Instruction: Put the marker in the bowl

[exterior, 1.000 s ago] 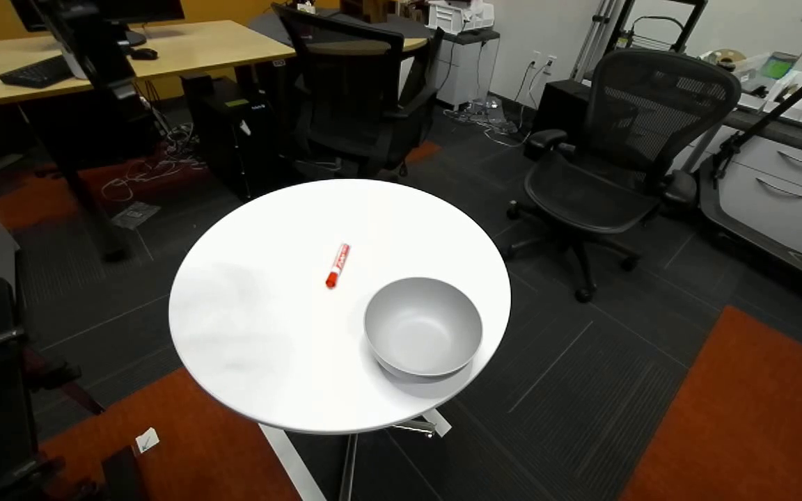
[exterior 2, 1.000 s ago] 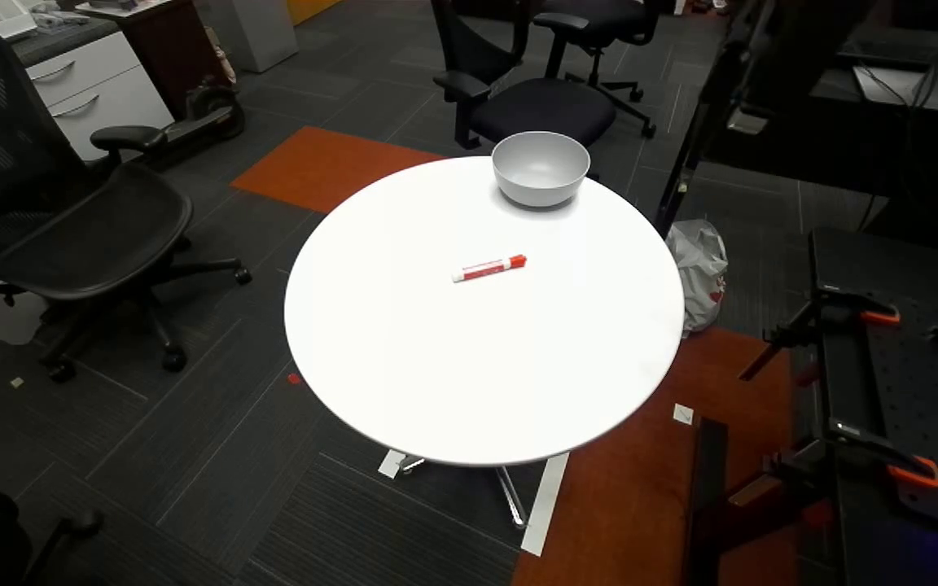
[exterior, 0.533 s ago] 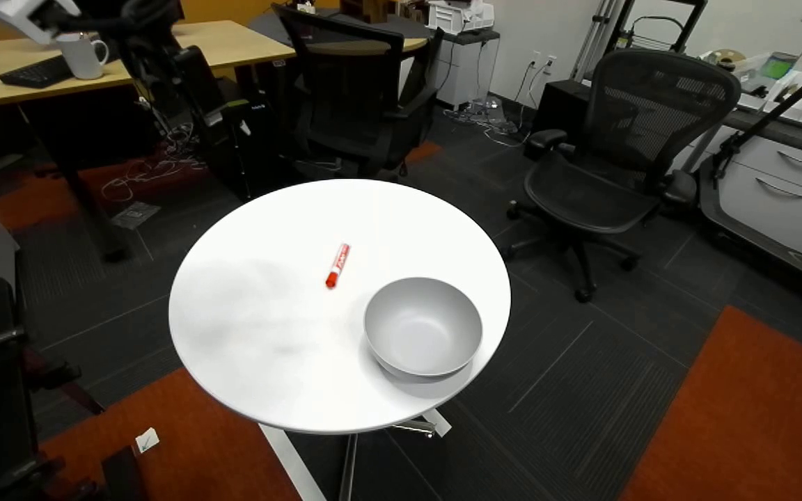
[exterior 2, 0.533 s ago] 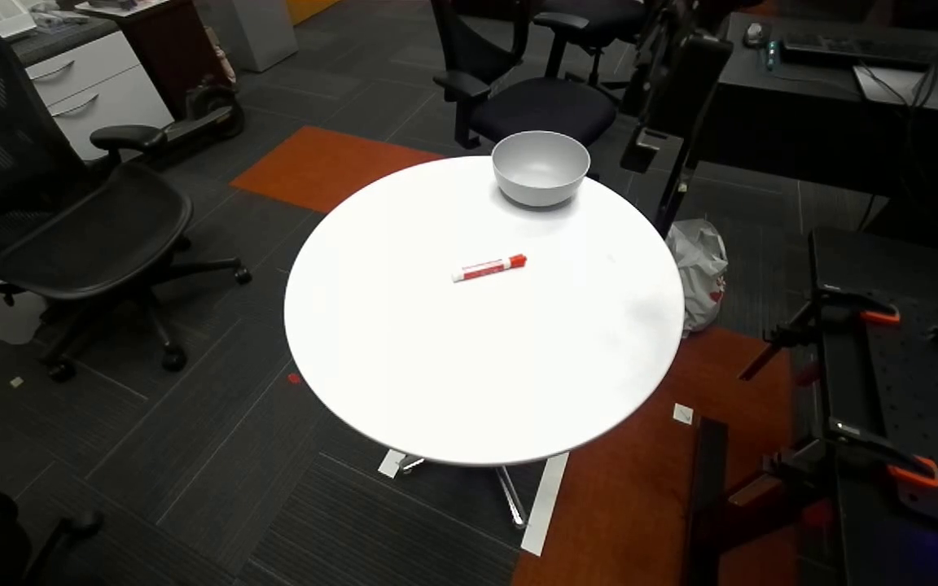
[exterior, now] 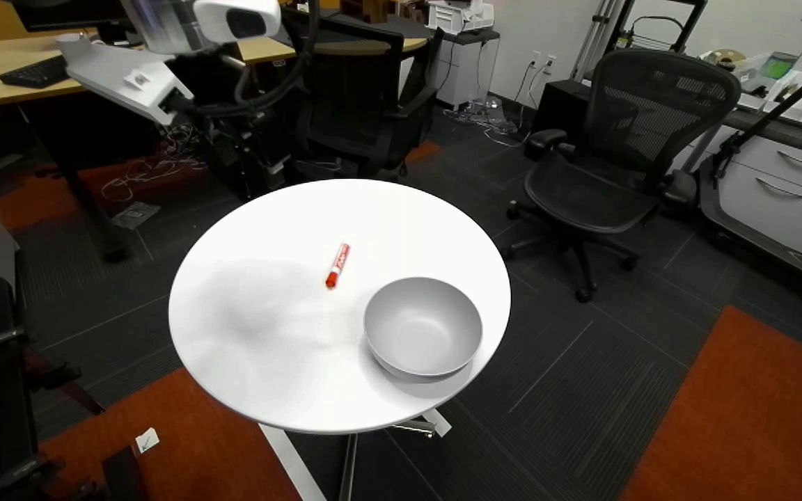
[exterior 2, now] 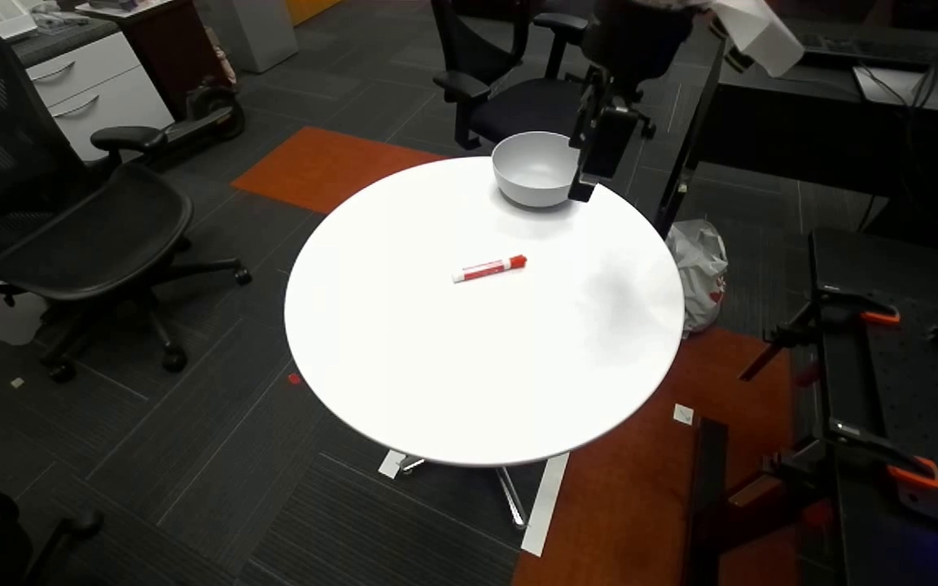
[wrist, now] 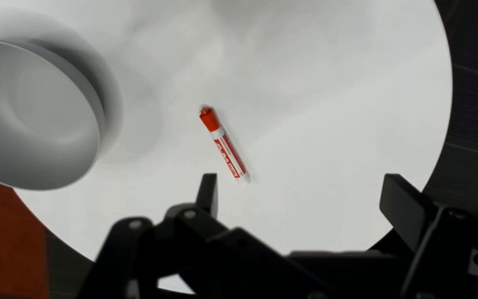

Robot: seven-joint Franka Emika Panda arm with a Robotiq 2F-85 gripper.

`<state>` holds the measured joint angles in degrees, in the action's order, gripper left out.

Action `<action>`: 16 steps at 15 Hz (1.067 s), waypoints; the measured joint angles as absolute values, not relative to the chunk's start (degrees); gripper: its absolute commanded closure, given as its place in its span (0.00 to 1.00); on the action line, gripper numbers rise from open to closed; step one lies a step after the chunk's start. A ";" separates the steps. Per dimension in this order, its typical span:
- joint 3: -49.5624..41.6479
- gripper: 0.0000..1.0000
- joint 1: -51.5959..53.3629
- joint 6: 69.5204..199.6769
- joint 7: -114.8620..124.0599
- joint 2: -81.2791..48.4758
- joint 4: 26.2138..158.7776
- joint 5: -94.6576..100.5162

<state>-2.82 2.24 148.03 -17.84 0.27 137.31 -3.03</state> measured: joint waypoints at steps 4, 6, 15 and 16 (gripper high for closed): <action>-2.40 0.00 1.76 150.68 -17.94 -5.42 135.19 -2.97; -1.87 0.00 1.59 150.74 -17.94 -7.82 133.82 -2.97; -1.27 0.00 1.21 150.74 -17.92 -11.04 131.51 -2.97; -1.25 0.00 1.16 150.74 -17.92 -11.12 131.51 -2.60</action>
<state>-1.25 1.16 150.74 -17.92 -11.12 131.51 -2.60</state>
